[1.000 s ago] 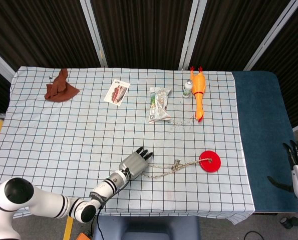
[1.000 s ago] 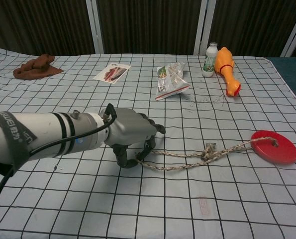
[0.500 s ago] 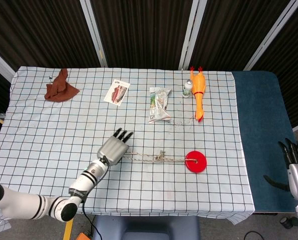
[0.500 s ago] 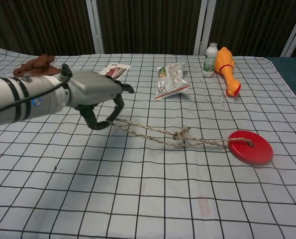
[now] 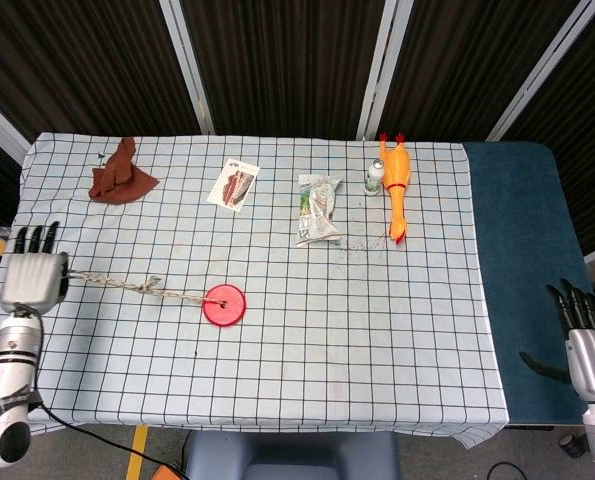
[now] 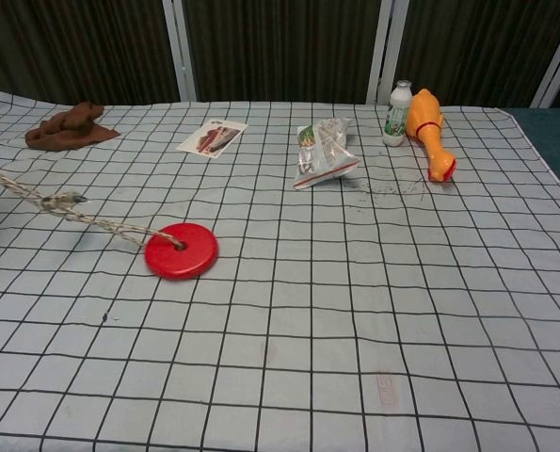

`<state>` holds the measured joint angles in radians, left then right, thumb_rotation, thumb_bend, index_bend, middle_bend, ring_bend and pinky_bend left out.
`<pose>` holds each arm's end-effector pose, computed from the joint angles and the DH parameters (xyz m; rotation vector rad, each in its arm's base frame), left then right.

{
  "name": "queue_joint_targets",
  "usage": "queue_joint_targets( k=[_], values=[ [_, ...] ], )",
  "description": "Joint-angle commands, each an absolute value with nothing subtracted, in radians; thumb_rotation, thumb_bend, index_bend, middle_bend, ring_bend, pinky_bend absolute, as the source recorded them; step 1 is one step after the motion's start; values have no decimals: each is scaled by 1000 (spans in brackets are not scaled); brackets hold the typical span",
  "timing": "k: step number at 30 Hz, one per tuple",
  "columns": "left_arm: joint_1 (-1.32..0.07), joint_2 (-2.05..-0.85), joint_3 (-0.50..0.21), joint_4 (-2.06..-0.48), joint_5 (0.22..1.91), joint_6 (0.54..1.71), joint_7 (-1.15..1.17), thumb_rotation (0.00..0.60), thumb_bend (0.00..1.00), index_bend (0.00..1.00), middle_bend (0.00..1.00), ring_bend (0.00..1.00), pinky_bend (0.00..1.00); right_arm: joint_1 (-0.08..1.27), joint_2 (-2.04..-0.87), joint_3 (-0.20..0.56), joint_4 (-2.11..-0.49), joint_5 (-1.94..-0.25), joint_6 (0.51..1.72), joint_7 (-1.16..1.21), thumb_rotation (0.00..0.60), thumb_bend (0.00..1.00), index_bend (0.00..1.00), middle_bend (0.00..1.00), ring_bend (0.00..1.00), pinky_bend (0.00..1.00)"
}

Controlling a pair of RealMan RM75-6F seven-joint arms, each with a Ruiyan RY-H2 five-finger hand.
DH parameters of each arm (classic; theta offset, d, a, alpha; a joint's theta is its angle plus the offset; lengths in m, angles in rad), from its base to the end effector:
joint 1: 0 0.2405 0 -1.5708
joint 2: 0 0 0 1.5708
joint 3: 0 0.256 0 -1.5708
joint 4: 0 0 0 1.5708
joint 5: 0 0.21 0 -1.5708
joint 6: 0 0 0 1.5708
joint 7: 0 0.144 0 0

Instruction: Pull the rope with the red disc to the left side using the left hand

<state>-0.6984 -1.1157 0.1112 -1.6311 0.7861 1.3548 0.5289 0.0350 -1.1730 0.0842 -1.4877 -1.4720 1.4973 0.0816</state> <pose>-0.2745 0.3239 0.1604 -1.4466 -0.6508 -0.4220 -0.3398 -0.1728 0.1625 1.2893 -0.9167 0.8959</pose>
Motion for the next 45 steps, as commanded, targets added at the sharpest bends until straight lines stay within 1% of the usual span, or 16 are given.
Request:
queue_joint_targets(
  k=[1,6,14,17,19,21,23,24,26,27,28,30,32,40,43,45],
  values=[
    [-614,-1065,103,-1579,796,1388,438,600,792,870,31,0,63,35,-1174,83,-1488,-1475,1499,79,600,245,0,0,0,0],
    [-544,-1057,37,-1534,762,1460,416,600,819,870,70,0,1,35,-1177,79,-1493,-1483,1503,69,600,245,0,0,0,0],
    [-512,-1085,-62,-1526,757,1522,449,600,852,866,99,0,1,30,-1175,76,-1499,-1487,1515,64,600,245,0,0,0,0],
    [-508,-1100,-91,-1570,846,1521,364,600,847,864,122,0,17,30,-1176,76,-1499,-1485,1513,64,600,245,0,0,0,0],
    [-508,-1128,-88,-1573,954,1544,320,600,828,862,177,5,50,32,-1176,75,-1500,-1484,1509,63,600,245,0,0,0,0],
    [-512,-1130,-64,-1621,1050,1476,226,600,806,859,206,11,60,33,-1177,75,-1503,-1485,1508,61,600,245,0,0,0,0],
    [-521,-1143,-51,-1624,1091,1428,222,600,772,825,208,17,60,33,-1176,75,-1506,-1487,1509,61,600,245,0,0,0,0],
    [-525,-1156,-49,-1613,1099,1417,242,600,740,767,211,22,60,33,-1176,75,-1507,-1487,1510,61,600,245,0,0,0,0],
    [-530,-1180,-51,-1603,1095,1391,268,600,660,593,205,25,58,32,-1173,75,-1509,-1487,1512,60,600,245,0,0,0,0],
    [-534,-1180,-49,-1607,1079,1358,284,600,584,415,181,21,49,31,-1171,76,-1510,-1485,1513,60,600,245,0,0,0,0],
    [-539,-1169,-45,-1618,1060,1321,303,600,486,191,124,12,29,30,-1168,77,-1511,-1483,1514,61,600,245,0,0,0,0],
    [-554,-1131,-44,-1652,1009,1246,345,600,389,10,35,0,5,28,-1163,80,-1512,-1478,1516,64,600,245,0,0,0,0],
    [-559,-1099,-57,-1680,981,1209,342,600,349,0,0,0,0,28,-1161,83,-1511,-1473,1515,68,600,246,0,0,0,0],
    [-520,-1010,-74,-1751,1015,1197,270,600,286,0,0,0,0,37,-1172,78,-1511,-1486,1509,65,600,246,0,0,0,0],
    [-454,-1002,-64,-1789,1113,1277,166,600,295,0,0,0,0,32,-1171,77,-1515,-1494,1521,72,600,245,0,0,0,0],
    [-385,-1021,-29,-1784,1228,1381,125,600,316,0,0,0,0,27,-1171,75,-1516,-1500,1532,78,600,245,0,0,0,0]
  ],
)
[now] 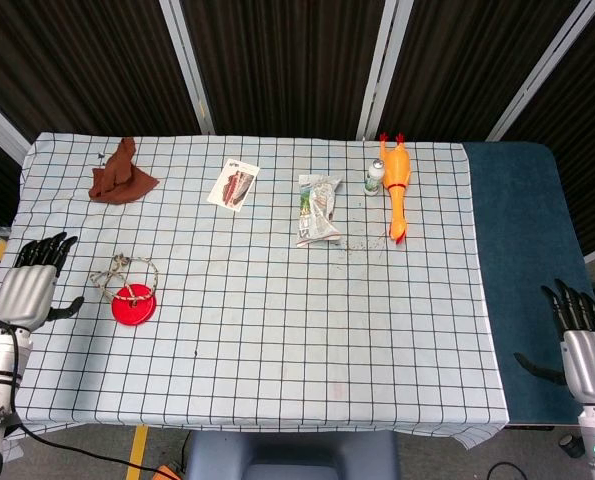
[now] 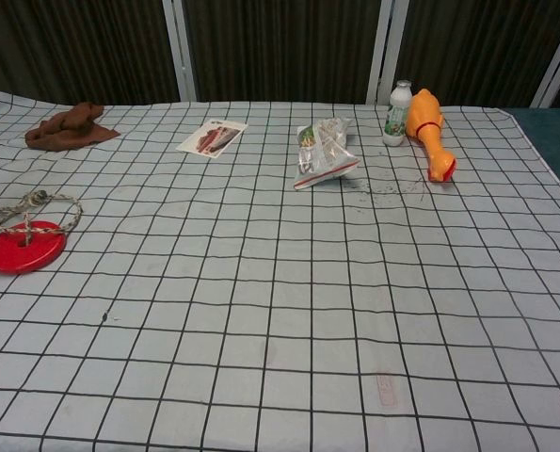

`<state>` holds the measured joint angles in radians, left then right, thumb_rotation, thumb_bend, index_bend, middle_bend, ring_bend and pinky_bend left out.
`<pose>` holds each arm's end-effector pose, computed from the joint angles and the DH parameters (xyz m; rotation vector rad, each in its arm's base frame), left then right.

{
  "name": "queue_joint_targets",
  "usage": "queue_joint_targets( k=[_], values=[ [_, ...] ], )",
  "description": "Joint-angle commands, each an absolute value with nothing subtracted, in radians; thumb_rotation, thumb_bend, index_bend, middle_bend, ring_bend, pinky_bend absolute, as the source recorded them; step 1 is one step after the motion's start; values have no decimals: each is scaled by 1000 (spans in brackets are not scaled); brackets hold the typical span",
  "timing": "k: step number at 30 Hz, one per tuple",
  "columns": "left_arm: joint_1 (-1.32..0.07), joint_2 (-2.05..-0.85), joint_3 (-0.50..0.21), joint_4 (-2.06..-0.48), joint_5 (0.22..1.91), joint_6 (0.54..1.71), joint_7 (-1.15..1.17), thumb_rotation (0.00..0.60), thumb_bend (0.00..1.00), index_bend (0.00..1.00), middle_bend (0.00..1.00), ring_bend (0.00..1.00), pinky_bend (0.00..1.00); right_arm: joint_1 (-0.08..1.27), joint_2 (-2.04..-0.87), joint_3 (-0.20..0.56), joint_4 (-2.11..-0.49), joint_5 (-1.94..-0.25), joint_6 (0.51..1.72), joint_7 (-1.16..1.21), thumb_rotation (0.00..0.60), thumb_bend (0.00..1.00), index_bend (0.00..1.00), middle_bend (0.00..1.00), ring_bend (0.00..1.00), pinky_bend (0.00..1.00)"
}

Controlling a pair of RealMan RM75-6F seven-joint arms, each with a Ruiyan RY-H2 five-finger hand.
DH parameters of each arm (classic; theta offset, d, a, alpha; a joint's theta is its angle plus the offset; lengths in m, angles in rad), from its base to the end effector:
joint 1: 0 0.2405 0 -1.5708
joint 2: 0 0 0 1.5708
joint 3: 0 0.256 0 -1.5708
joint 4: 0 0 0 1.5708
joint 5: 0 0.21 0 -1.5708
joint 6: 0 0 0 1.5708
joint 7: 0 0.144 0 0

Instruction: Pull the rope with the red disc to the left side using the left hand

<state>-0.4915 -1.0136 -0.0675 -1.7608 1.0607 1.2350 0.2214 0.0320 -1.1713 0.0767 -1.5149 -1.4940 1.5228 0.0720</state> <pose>-0.2593 0.2934 0.1667 -1.4609 -0.9107 -0.7523 -0.3314 -0.1702 0.1608 1.2965 -0.9085 0.9264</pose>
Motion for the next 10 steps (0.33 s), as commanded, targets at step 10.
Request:
queue_joint_targets(
  k=[10],
  values=[
    [-195,-1149,65,-1627,1418,1598,118,600,350,0,0,0,0,12,-1190,55,-1499,-1526,1557,63,600,246,0,0,0,0]
  ],
)
